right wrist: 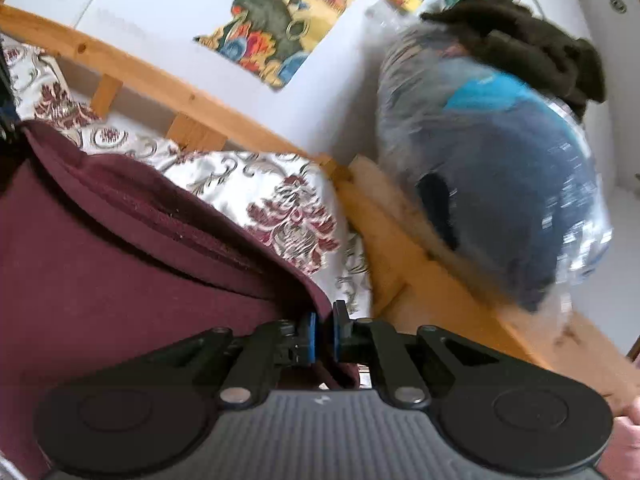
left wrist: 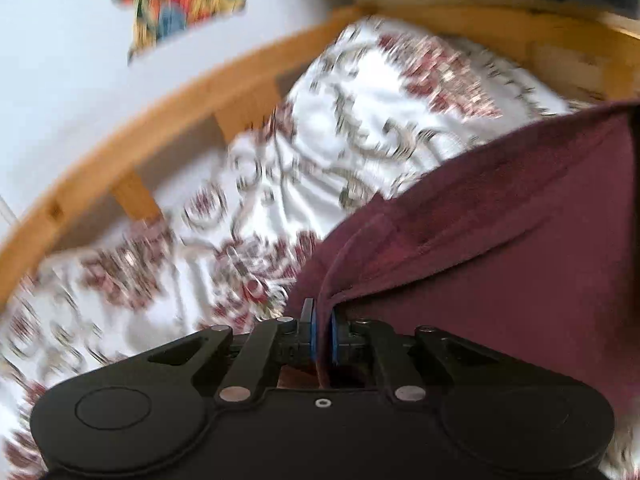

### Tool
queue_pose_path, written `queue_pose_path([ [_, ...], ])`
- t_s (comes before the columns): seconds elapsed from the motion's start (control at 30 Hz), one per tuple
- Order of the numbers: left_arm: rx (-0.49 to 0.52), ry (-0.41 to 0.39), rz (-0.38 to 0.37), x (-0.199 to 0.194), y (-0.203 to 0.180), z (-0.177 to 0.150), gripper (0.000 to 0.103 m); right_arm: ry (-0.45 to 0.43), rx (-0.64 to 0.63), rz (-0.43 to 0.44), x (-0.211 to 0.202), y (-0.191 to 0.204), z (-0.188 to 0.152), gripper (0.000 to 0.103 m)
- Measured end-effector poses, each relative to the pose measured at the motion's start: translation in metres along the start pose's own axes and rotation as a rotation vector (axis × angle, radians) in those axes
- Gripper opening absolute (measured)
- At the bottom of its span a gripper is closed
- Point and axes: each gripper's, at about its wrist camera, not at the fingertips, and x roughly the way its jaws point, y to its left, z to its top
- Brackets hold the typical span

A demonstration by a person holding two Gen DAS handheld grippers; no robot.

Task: Fold small clothes

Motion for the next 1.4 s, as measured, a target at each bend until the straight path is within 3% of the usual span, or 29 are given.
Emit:
queue_pose_path([
  [0.27, 0.032, 0.044, 0.009, 0.041, -0.007, -0.002, 0.008, 0.06, 0.017, 0.042, 0.048, 0.013, -0.01, 0.01],
  [0.5, -0.077, 0.111, -0.01, 0.065, 0.006, -0.001, 0.011, 0.089, 0.052, 0.074, 0.062, 0.018, -0.019, 0.019],
  [0.63, -0.156, 0.136, -0.022, 0.069, 0.013, -0.001, 0.016, 0.087, 0.091, 0.095, 0.057, 0.009, -0.021, 0.057],
  [0.77, -0.197, 0.134, -0.015, 0.067, 0.016, 0.0, 0.023, 0.089, 0.136, 0.118, 0.048, -0.003, -0.023, 0.072],
  [0.87, -0.219, 0.111, -0.015, 0.063, 0.018, 0.001, 0.027, 0.103, 0.17, 0.126, 0.046, -0.009, -0.028, 0.077],
  [0.97, -0.24, 0.066, -0.021, 0.054, 0.02, 0.0, 0.045, 0.134, 0.207, 0.122, 0.048, -0.014, -0.034, 0.086],
  [1.03, -0.257, 0.035, -0.002, 0.048, 0.021, -0.001, 0.066, 0.151, 0.22, 0.103, 0.049, -0.016, -0.038, 0.09],
  [1.17, -0.285, 0.018, 0.045, 0.043, 0.028, -0.005, 0.073, 0.184, 0.242, 0.052, 0.05, -0.017, -0.042, 0.097],
  [1.27, -0.342, -0.006, 0.084, 0.033, 0.034, -0.017, 0.086, 0.193, 0.256, 0.033, 0.042, -0.015, -0.046, 0.102],
  [1.33, -0.386, -0.05, 0.083, 0.022, 0.037, -0.029, 0.095, 0.195, 0.262, 0.027, 0.035, -0.012, -0.049, 0.103],
  [1.4, -0.411, -0.086, 0.069, 0.012, 0.036, -0.04, 0.098, 0.2, 0.257, 0.049, 0.03, -0.007, -0.049, 0.103],
])
